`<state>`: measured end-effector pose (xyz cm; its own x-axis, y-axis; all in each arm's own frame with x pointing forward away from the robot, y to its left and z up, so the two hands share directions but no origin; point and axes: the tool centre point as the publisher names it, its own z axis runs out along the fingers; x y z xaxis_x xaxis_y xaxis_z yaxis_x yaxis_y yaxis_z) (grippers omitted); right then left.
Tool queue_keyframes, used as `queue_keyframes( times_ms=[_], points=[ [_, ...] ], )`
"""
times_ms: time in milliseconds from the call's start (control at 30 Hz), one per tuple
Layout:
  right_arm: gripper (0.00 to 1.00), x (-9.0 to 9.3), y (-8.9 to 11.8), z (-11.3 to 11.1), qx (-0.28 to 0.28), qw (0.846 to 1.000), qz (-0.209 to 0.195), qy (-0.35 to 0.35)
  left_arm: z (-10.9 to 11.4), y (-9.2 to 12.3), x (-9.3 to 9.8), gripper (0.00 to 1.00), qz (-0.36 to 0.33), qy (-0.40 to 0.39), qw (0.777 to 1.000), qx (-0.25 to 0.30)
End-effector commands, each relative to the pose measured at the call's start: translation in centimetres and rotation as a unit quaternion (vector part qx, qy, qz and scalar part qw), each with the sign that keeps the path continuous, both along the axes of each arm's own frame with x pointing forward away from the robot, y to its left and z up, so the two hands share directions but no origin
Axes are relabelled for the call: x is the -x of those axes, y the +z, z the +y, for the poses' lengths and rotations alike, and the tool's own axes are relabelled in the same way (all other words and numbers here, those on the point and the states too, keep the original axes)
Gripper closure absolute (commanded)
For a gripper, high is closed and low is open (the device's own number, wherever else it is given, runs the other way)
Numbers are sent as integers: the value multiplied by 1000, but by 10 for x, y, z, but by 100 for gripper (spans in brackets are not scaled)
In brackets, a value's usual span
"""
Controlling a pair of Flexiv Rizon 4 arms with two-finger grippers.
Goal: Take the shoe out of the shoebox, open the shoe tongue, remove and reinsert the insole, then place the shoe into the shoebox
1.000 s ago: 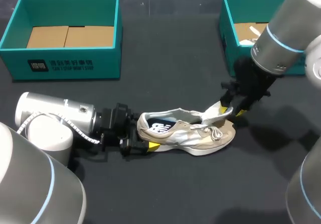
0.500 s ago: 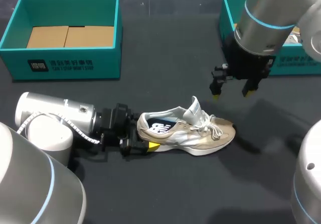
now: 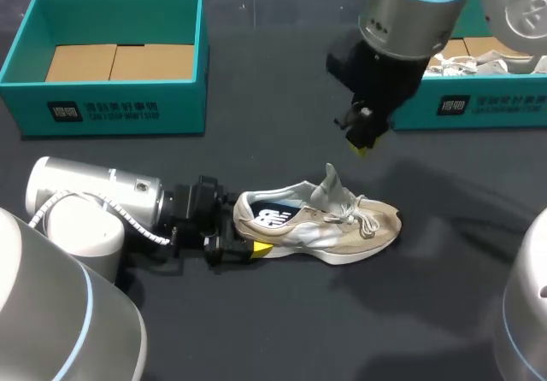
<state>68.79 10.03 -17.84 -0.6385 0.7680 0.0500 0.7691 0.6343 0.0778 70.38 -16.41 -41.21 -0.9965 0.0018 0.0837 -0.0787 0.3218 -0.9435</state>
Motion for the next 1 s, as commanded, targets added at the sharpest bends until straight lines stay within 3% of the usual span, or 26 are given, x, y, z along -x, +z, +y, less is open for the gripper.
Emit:
queue_keyframes(
  times_ms=[33, 400, 533, 700, 1000],
  points=[
    [100, -6, -11, 13, -7, 984, 35, 172, -1, -6, 3, 100, 0, 1, 1000, -1],
    [100, -6, -11, 13, -7, 984, 35, 172, -1, -6, 3, 100, 0, 1, 1000, -1],
    [100, -1, -15, 34, 1, 961, 20, 277, -1, -6, 3, 100, 0, 1, 1000, -1],
    [100, 1, -24, 46, 5, 933, 32, 359, -1, -6, 3, 100, 0, 1, 1000, -1],
    [100, 2, -26, 47, 11, 930, 43, 365, -1, -6, 3, 100, 0, 1, 1000, -1]
  ],
)
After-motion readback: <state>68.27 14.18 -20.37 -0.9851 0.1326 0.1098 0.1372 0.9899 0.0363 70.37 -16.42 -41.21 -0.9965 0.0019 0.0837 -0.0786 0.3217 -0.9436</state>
